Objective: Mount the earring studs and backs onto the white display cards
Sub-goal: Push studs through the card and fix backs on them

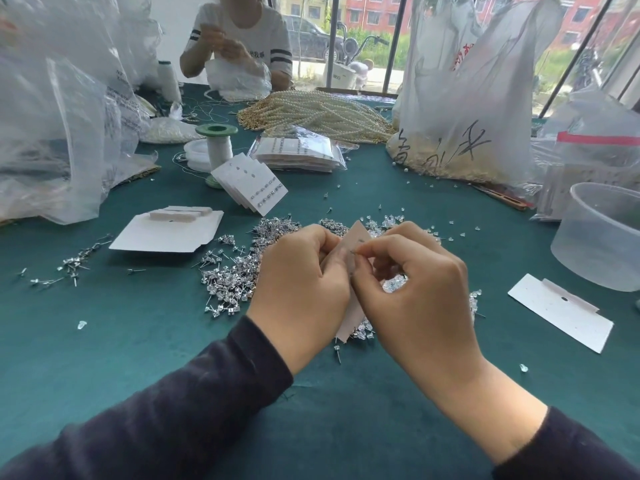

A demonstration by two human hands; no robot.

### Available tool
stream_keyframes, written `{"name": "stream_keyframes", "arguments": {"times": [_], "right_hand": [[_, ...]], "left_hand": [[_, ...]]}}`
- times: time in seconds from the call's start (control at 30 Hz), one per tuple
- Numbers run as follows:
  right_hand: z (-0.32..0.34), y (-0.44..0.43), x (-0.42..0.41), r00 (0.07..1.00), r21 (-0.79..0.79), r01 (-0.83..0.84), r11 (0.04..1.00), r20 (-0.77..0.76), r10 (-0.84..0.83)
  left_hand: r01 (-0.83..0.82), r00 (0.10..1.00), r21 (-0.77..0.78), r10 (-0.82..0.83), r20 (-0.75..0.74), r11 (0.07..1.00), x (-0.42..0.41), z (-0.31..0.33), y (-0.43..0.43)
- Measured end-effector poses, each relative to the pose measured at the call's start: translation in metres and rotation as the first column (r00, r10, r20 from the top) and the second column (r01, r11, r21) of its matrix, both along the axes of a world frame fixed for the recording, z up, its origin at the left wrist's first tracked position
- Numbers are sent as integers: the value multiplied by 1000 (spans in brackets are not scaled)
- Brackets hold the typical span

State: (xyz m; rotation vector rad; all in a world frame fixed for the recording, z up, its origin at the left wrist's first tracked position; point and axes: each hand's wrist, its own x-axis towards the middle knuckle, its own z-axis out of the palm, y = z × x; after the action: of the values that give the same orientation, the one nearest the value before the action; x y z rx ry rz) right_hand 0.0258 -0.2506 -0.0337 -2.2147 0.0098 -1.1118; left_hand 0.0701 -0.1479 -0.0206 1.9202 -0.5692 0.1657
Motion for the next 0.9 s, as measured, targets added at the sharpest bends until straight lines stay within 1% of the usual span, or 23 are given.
{"name": "stream_keyframes", "arguments": {"times": [0.23,0.43,0.57,0.6,0.63,0.67,0.7,0.73,0.77,0.8,0.83,0.87,0.9], "right_hand": [[-3,3,1,999,-6,29,1000,36,-29],[-4,4,0,999,-11,28,1000,19,-28],[-4,5,0,999,-22,38,999,16,-38],[-3,4,0,999,-18,35,999,18,-35],[-3,3,0,999,-8,32,999,28,-32],[-2,0,0,999,4,27,1000,45,-27],[-1,-3,0,998,15,21,1000,65,-22],[0,-6,-1,997,31,10,999,80,-12],[0,-9,-2,996,51,-7,999,89,2],[0,-11,-3,996,77,-27,997,92,20],[0,-12,-3,995,101,-48,994,95,39],[1,-13,-4,994,120,-68,990,99,56],[1,-13,-3,992,133,-85,987,106,71]], "left_hand": [[-36,996,43,32,79,998,-3,1,0],[-74,992,80,65,111,994,-3,0,0],[-71,993,94,61,101,993,-3,-1,0],[-50,997,81,44,70,995,-3,0,-1],[0,1000,36,0,-4,999,-2,2,-1],[91,987,-38,-95,-126,995,0,6,2],[219,933,-124,-245,-262,968,3,13,7],[325,846,-197,-377,-376,925,9,19,14],[396,785,-203,-445,-432,896,17,23,23],[400,804,-134,-417,-423,907,27,25,31],[308,892,3,-288,-349,951,39,25,39],[114,976,180,-76,-205,977,52,24,47],[-116,991,329,133,-28,937,63,23,53]]}}
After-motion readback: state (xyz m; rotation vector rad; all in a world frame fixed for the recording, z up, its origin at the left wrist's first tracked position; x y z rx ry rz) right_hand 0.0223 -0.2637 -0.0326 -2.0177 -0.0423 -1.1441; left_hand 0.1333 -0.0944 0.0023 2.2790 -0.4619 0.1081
